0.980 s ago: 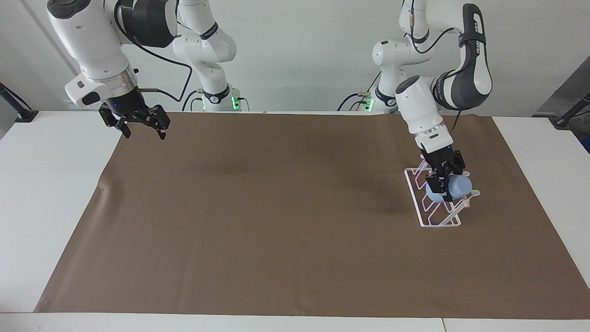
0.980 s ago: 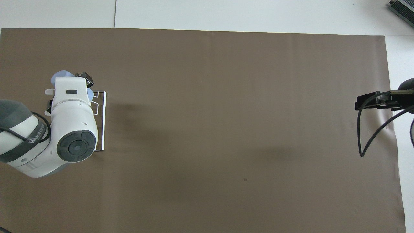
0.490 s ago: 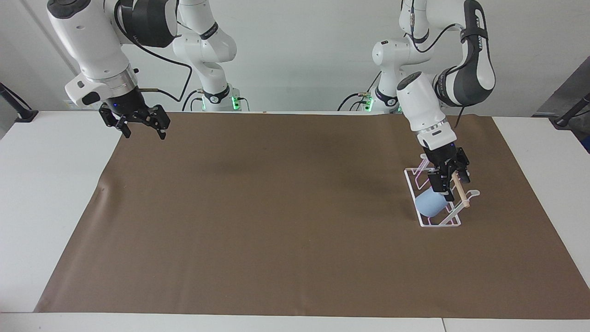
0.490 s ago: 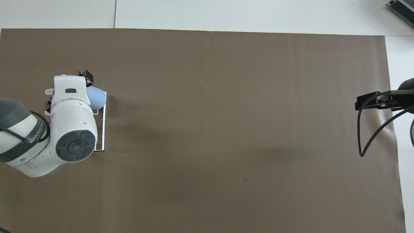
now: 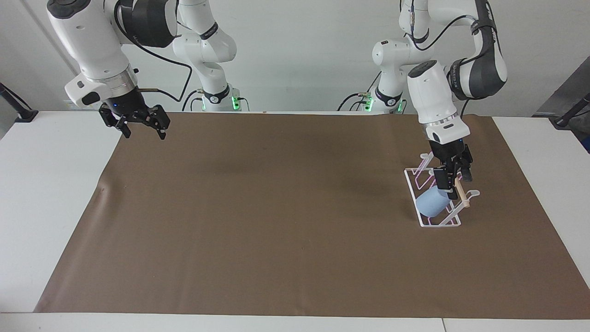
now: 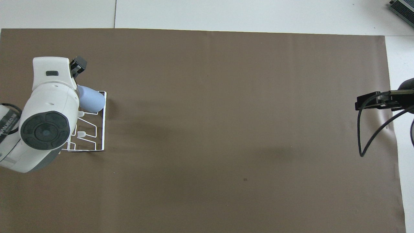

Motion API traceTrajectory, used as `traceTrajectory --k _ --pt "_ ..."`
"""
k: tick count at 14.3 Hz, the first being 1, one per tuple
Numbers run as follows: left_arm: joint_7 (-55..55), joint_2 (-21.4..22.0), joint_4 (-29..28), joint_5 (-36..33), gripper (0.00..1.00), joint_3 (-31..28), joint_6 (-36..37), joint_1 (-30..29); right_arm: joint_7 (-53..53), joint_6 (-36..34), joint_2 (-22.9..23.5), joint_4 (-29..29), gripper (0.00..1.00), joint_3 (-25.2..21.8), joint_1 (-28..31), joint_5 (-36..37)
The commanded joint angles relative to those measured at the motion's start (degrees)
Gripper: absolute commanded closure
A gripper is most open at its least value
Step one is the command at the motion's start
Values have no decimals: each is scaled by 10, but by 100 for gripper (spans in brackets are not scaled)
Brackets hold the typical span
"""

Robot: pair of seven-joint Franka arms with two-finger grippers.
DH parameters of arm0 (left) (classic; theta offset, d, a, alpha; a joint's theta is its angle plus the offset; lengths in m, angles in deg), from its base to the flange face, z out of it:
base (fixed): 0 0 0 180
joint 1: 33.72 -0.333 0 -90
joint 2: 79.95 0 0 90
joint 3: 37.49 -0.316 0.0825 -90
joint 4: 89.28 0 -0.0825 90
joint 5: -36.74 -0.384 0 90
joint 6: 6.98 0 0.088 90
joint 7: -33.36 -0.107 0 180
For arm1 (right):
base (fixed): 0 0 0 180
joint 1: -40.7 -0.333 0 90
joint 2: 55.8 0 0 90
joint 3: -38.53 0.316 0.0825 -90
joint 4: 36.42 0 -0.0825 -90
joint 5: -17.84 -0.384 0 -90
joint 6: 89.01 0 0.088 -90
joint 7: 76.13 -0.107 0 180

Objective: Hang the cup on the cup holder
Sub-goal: 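Open the left gripper and pull it back from the cup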

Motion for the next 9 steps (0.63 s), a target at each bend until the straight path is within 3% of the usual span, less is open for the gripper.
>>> traceTrajectory --k 1,5,9 --pt "-115 5 25 112 0 -6 19 -7 3 8 -13 17 0 1 2 2" --pt "-327 22 75 290 0 -7 141 -10 4 8 -13 16 0 1 2 2" --pt "-502 30 144 384 0 -9 301 -11 4 8 -13 16 0 1 2 2"
